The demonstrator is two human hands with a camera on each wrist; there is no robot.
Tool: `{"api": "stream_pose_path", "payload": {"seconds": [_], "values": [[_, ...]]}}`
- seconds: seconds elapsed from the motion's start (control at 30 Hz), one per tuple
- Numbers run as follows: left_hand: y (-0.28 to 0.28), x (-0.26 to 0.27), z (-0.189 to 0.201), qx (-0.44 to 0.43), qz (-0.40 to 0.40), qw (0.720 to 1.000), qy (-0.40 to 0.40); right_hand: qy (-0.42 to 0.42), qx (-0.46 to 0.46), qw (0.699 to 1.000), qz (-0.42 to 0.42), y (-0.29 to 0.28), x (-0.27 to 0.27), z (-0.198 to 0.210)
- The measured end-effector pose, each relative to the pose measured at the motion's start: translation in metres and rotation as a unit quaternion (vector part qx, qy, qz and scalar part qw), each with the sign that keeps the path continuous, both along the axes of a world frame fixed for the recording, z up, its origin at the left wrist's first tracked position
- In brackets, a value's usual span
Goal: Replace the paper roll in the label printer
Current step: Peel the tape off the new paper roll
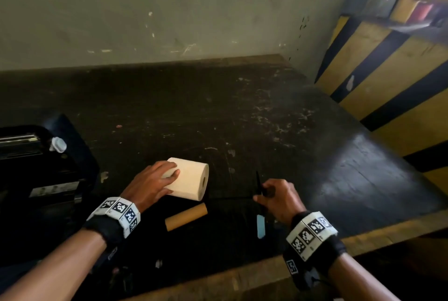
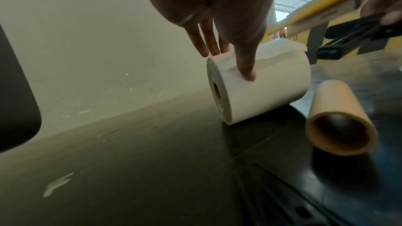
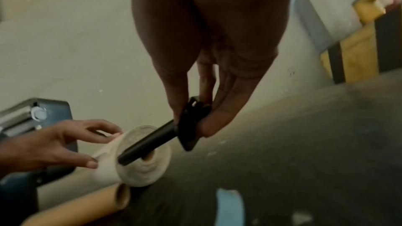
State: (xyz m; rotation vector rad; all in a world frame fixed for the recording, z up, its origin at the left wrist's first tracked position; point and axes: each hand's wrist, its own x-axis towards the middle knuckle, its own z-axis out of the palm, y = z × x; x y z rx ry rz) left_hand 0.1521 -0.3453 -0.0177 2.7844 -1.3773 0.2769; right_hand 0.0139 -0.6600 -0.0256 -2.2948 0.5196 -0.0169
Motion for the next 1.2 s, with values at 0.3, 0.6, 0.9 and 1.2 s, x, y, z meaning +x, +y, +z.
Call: {"api": "stream_pose_path", "payload": {"seconds": [0.3,0.6,0.9,1.2], "values": [[0.002,-0.008,-0.006,-0.021,0.000,1.000,-0.015,-0.004,0.023,1.000,-0.013,0.027,0.018,0.003],[0.002,-0.005,-0.014,-0.066,0.004,0.998,-0.008,-0.010,0.073,0.997,0.005,0.028,0.023,-0.006],[-0.003,-0.002,-0.014,-0.075,0.036,0.996,0.011,-0.008,0.041,0.998,0.055,0.033,0.046,0.000],[-0.007,0.009,-0.026,-0.135,0.127,0.967,0.172,0.014,0.034,0.985,0.167,0.057,0.075,0.001]]}}
